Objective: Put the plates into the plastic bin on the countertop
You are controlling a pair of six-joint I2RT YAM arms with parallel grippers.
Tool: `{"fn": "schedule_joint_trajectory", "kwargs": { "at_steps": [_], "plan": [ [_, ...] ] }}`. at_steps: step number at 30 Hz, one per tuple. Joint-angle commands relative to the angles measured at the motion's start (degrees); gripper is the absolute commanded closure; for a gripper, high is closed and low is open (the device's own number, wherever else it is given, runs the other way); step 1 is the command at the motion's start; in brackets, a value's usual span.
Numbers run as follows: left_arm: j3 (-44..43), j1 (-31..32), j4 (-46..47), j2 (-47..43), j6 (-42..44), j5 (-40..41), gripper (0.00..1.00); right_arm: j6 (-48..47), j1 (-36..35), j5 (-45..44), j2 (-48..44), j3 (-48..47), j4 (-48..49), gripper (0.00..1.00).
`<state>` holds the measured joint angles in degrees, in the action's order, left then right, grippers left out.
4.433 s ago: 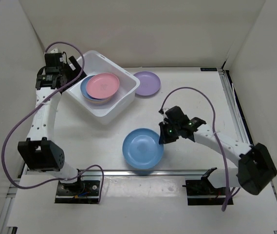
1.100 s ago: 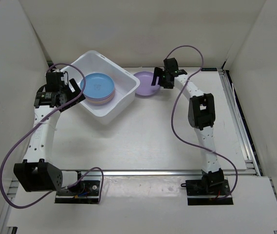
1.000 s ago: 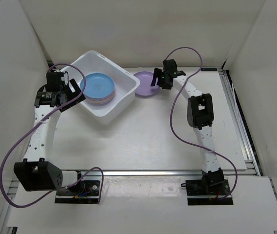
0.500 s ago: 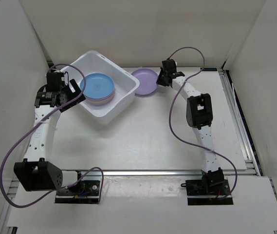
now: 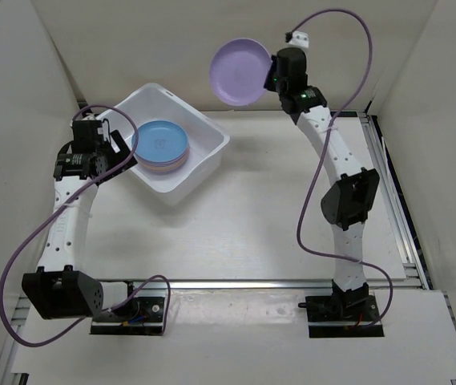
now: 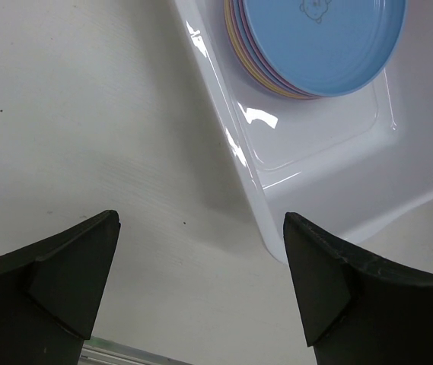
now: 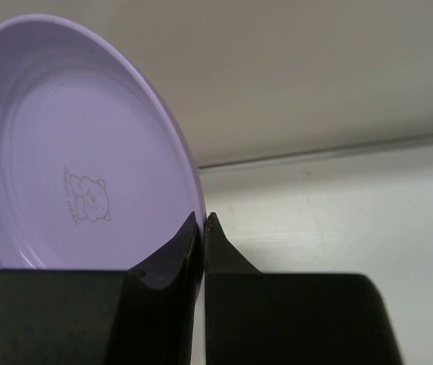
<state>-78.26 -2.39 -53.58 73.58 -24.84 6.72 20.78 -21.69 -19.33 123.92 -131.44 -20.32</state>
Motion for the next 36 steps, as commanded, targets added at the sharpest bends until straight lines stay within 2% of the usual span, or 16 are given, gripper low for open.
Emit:
{"fn": "schedule_joint_trajectory", "kwargs": {
  "at_steps": [1,4,8,12,22,25,27,28,29,30,31,34,36],
  "plan": [
    [0.65,-0.33,-0.64,-2.65,0.67,1.10,0.00,-7.06,-9.04,0.79,0.53,-3.29,1.16,1.00],
    [1.09,-0.42,-0.56,-2.74,0.67,0.49,0.00,-6.81,-12.66,1.40,3.17,-6.20,0.80,1.00],
    [1.35,-0.51,-0.30,-3.09,0.49,-0.92,0.00,-1.64,-16.79,2.54,6.33,-6.81,4.31,1.00],
    [2.49,-0.42,0.41,-3.62,0.41,-3.03,0.01,2.77,-18.21,6.06,10.80,-8.83,8.79,1.00],
    [3.46,-0.33,0.23,-4.06,0.67,-3.47,0.01,4.80,-21.11,10.00,19.94,-10.59,12.84,1.00],
    [3.73,-0.24,0.23,-4.06,0.58,-3.64,0.01,5.77,-21.46,10.80,21.45,-11.03,13.63,0.87],
    [3.99,-0.33,0.14,-4.15,0.58,-3.73,0.00,6.47,-21.46,10.98,21.89,-11.03,14.42,0.74],
    [3.99,-0.33,0.14,-4.15,0.50,-3.82,0.00,6.56,-21.46,11.68,21.89,-10.95,14.78,0.64],
    [3.99,-0.33,0.14,-4.23,0.41,-3.82,0.01,6.56,-21.46,11.77,21.54,-10.77,15.13,0.47],
    [3.99,-0.33,0.14,-4.41,0.32,-3.73,0.00,6.38,-21.55,11.95,21.28,-10.68,15.30,0.40],
    [3.99,-0.33,0.23,-4.50,0.23,-3.73,0.00,5.69,-21.46,11.95,20.93,-10.68,15.48,0.25],
    [3.47,-0.33,0.15,-4.76,0.23,-4.00,0.01,3.58,-21.46,11.60,18.12,-10.33,15.57,0.01],
    [3.20,-0.42,0.23,-5.03,0.14,-4.17,0.00,2.08,-21.55,11.60,14.44,-9.98,14.61,0.01]
  ]
}}
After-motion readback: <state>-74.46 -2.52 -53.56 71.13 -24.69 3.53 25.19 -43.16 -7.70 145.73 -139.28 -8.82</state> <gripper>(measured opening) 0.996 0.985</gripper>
